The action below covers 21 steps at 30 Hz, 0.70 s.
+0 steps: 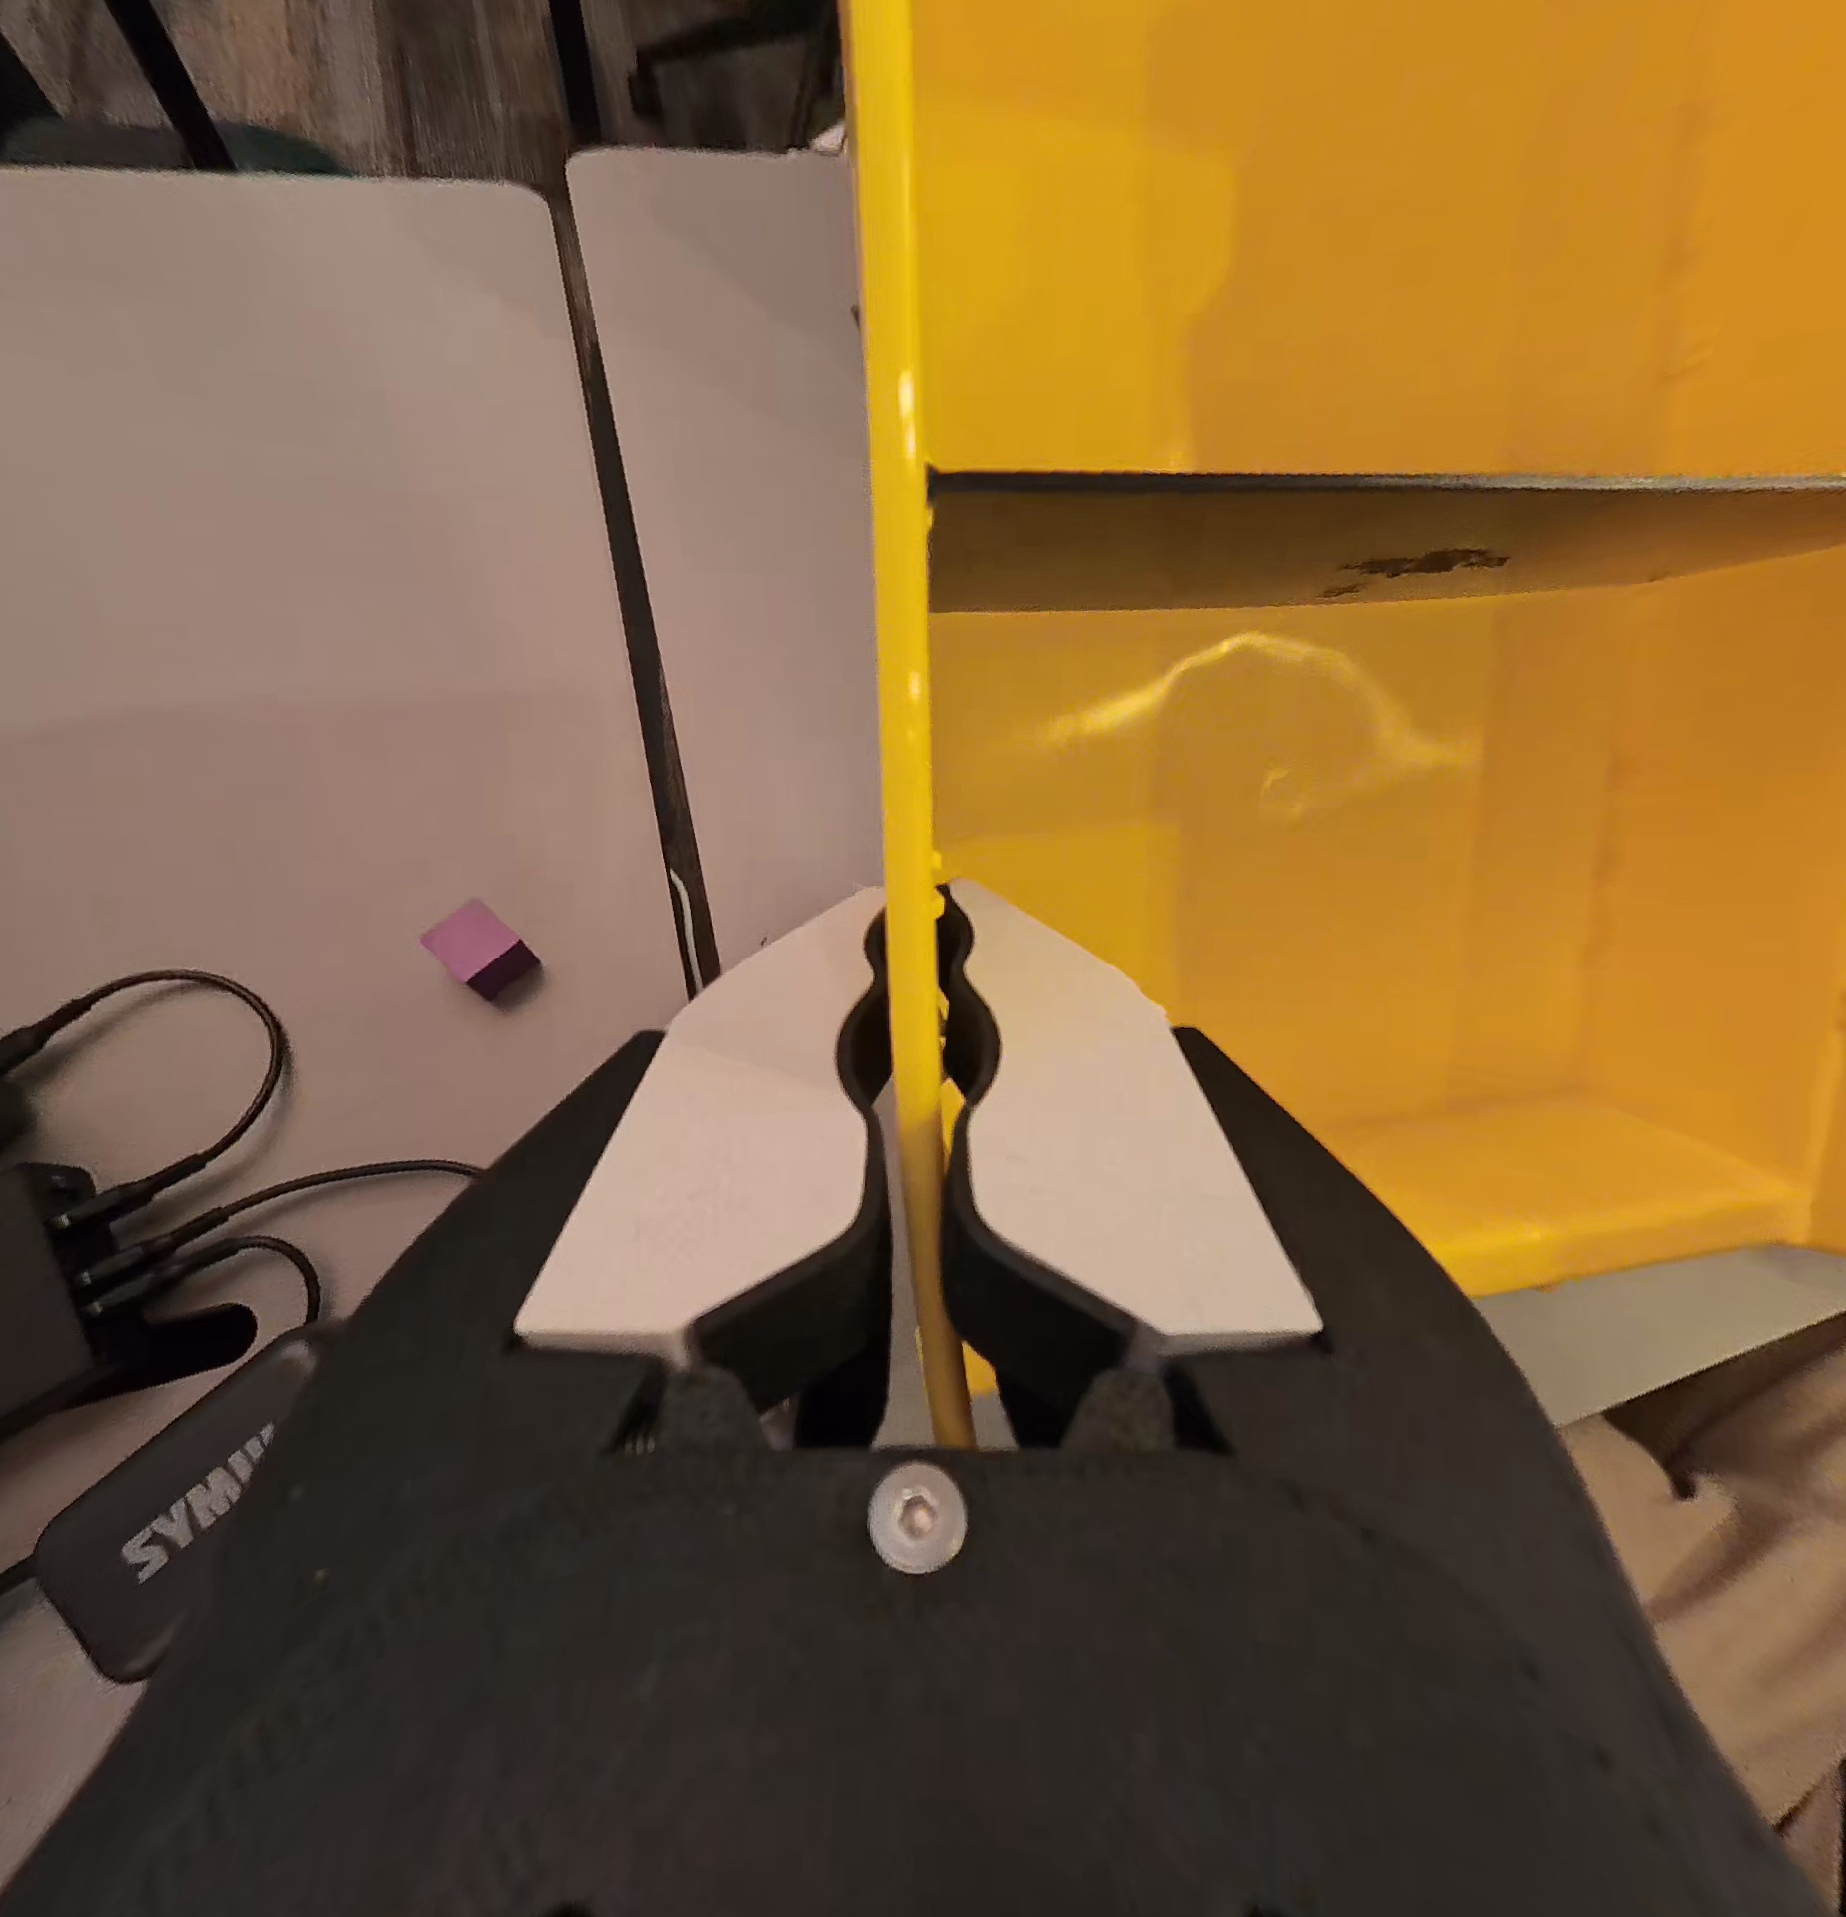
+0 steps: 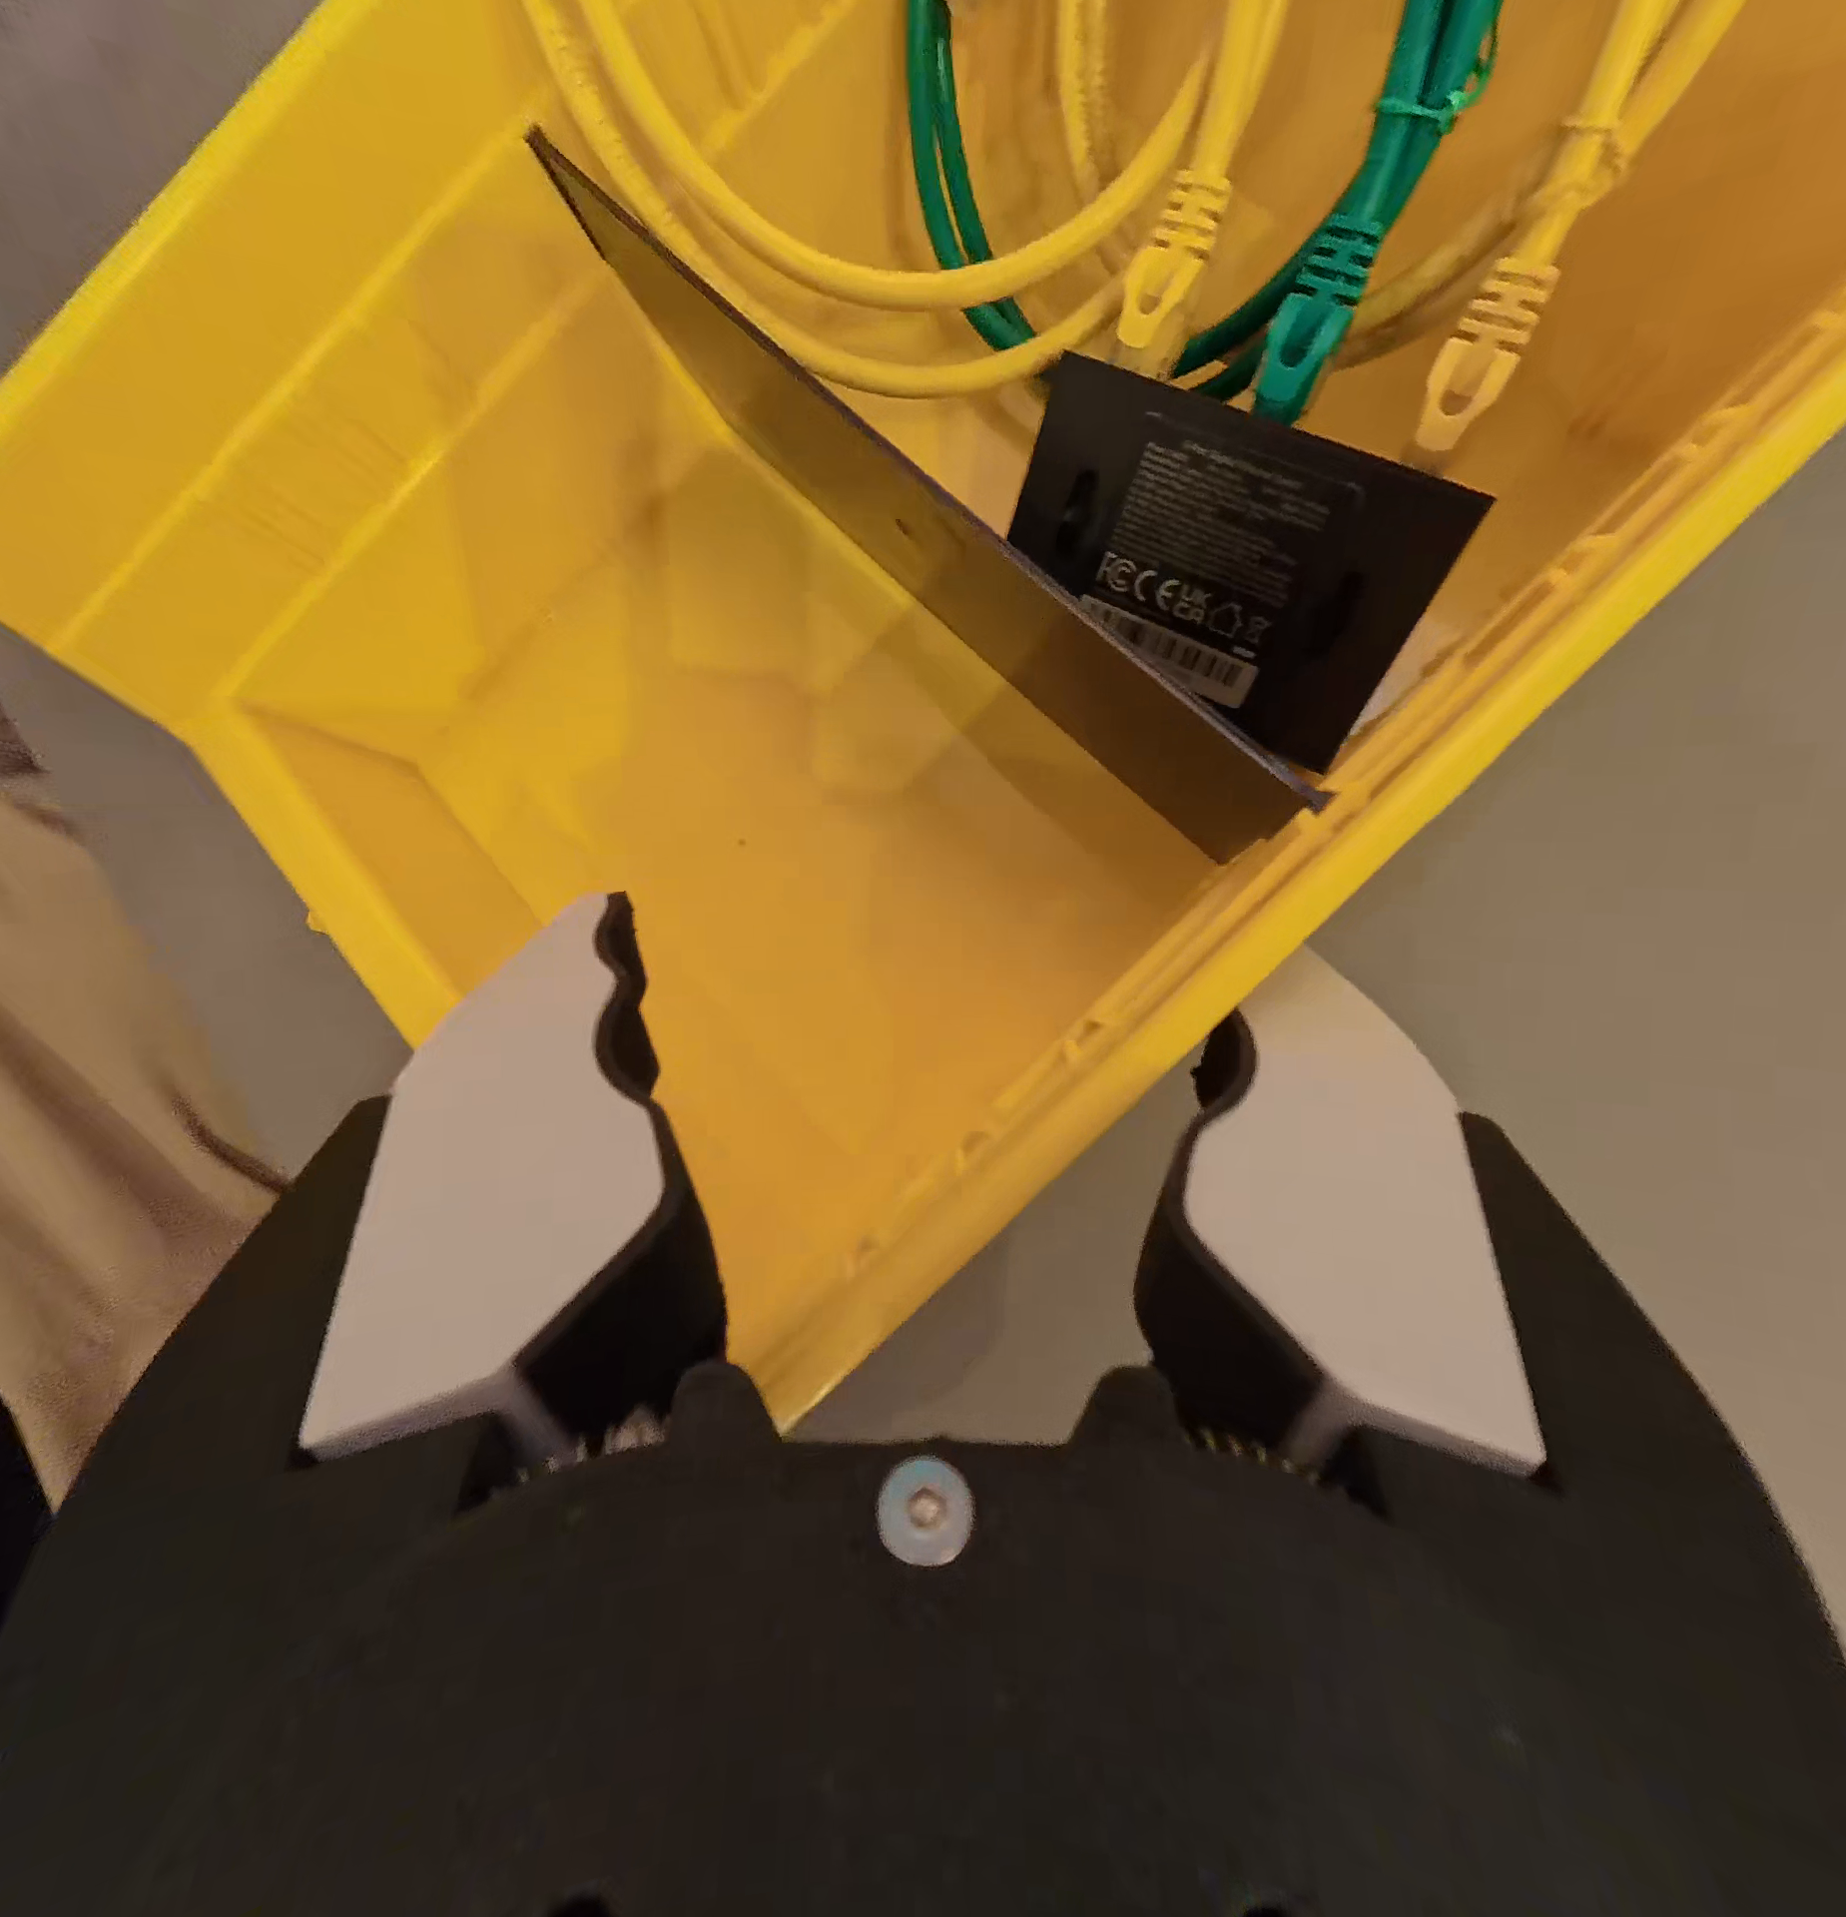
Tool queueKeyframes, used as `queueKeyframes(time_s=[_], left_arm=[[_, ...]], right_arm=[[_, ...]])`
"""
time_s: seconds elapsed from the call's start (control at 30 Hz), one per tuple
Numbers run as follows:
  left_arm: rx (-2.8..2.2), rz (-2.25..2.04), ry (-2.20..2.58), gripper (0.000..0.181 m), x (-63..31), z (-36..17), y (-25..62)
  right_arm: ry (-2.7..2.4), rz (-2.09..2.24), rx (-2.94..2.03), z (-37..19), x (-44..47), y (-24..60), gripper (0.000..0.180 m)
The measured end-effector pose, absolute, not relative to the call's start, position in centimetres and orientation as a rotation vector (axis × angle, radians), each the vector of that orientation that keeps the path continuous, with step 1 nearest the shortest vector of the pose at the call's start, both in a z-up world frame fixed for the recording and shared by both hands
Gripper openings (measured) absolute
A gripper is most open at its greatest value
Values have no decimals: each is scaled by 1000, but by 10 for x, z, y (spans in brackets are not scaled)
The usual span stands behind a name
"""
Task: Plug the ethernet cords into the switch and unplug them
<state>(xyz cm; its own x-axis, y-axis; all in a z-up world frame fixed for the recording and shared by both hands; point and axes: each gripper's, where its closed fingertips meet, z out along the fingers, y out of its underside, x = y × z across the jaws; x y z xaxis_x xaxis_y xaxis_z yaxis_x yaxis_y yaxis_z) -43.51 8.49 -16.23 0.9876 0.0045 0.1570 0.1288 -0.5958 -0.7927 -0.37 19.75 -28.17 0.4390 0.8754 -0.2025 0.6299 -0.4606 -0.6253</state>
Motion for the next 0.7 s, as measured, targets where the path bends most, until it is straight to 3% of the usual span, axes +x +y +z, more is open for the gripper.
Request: queueKeyframes(time_s=[0.03,0.2,0.37,0.5,0.7], left_arm=[[-2189,-170,-92,5,-434,-156,85],[-2135,-139,-58,5,-423,-126,81],[-2066,-104,21,5,-394,-84,74],[-2030,-162,108,5,-348,-71,85],[-2075,-280,337,5,-227,-98,138]], right_arm=[[-1265,752,-2221,-280,-20,193,109],[-1377,919,-2145,-276,-97,159,134],[-1480,1122,-2032,-254,-130,138,138],[-1348,1296,-1927,-208,-99,146,133],[-1158,1272,-1728,-144,2,152,130]])
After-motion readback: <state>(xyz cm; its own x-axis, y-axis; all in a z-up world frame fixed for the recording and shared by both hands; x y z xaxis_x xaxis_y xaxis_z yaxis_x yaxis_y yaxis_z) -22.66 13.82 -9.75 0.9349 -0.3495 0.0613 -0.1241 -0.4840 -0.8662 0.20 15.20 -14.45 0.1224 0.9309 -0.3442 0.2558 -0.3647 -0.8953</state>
